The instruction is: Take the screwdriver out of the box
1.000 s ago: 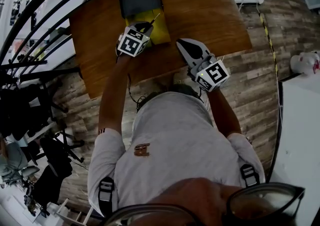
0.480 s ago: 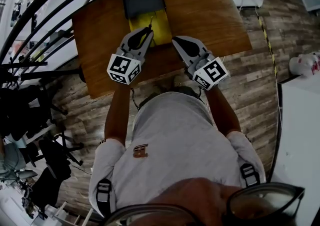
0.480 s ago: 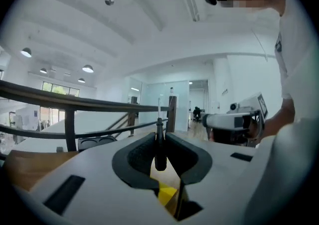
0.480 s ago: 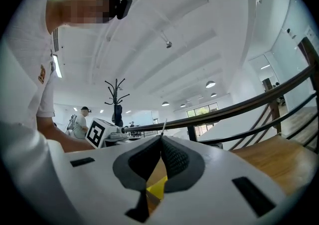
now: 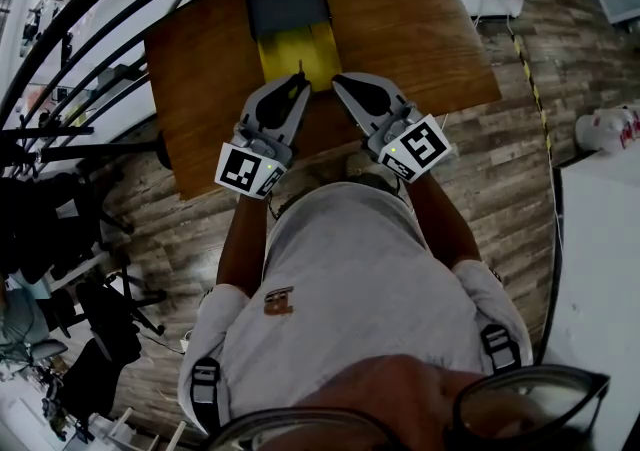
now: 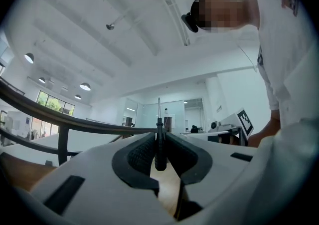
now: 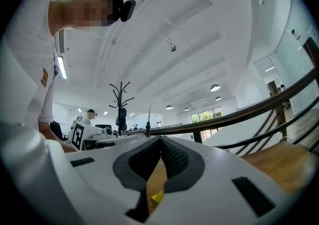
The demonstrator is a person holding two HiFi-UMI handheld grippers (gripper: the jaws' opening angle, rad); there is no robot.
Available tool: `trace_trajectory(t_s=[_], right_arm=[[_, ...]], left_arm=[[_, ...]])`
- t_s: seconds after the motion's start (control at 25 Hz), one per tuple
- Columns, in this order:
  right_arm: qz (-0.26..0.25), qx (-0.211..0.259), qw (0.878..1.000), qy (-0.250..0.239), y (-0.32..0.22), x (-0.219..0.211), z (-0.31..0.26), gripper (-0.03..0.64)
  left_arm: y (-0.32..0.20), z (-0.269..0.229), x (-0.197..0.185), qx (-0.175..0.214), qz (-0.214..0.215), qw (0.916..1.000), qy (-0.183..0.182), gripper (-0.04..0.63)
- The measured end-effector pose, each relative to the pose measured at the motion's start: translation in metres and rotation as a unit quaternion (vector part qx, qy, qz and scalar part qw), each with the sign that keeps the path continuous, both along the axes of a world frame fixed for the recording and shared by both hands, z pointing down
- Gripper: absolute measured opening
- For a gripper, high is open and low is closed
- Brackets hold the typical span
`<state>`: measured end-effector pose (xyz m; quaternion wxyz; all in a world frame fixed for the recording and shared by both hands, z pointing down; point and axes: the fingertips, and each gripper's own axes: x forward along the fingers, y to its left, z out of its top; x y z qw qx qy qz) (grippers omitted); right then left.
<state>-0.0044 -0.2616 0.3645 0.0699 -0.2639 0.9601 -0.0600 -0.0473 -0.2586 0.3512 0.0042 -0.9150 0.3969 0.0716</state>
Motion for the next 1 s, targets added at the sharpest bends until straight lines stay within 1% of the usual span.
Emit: trace_trajectory(t_s=[0.16, 0.32, 1.0], right_arm=[[0.002, 0.009, 1.0, 0.002, 0.0019, 0.003, -0.003, 0.032], [0.003, 0.018, 1.0, 0.012, 0.0033, 0.0021, -0.0044, 0.032], [0.007, 0.026, 1.0, 0.013, 0.0081, 0.0028, -0.0079, 0.032]], left_arm=[[0.0037, -0.0033, 0.0045, 0.01, 0.004, 0.9999, 0.007, 0.075], [0.0047, -0.0036, 0.0049, 0.011, 0.007, 0.9998, 0.014, 0.075], [0.0056, -0.0064, 0.0082, 0.015, 0.012, 0.9997, 0.016, 0.075]])
